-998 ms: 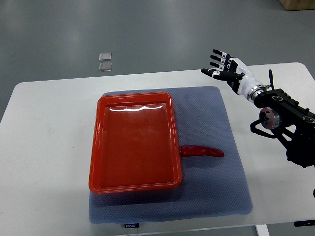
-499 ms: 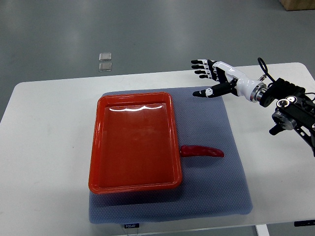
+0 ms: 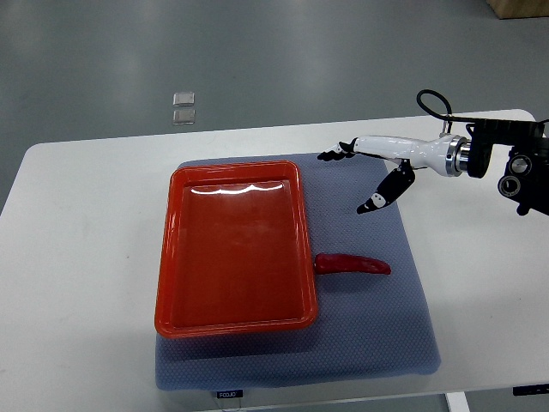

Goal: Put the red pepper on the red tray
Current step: 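Open the right hand and lower it down onto the red pepper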

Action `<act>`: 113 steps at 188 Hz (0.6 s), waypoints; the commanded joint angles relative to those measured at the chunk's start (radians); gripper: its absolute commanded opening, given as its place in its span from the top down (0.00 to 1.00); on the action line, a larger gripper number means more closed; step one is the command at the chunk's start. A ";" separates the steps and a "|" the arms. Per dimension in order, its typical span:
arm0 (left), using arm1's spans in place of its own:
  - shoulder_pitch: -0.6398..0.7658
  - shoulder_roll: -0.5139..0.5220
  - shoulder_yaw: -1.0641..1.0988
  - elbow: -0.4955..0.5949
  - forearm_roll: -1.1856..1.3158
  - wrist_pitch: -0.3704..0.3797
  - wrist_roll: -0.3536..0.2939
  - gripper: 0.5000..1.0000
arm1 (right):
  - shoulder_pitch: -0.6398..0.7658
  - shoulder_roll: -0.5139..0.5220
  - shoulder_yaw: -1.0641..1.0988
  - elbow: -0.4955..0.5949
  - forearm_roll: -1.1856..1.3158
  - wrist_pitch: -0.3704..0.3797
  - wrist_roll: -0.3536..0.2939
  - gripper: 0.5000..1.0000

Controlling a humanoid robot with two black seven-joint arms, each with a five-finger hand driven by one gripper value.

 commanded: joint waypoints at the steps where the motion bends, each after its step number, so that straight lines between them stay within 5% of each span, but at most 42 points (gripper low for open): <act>1: 0.000 0.000 0.000 0.000 0.000 0.000 -0.001 0.00 | 0.024 -0.020 -0.048 0.059 -0.027 0.004 -0.003 0.16; 113: 0.000 0.000 0.000 0.000 0.000 0.000 0.000 0.00 | -0.044 -0.020 -0.107 0.131 -0.096 -0.030 -0.073 0.17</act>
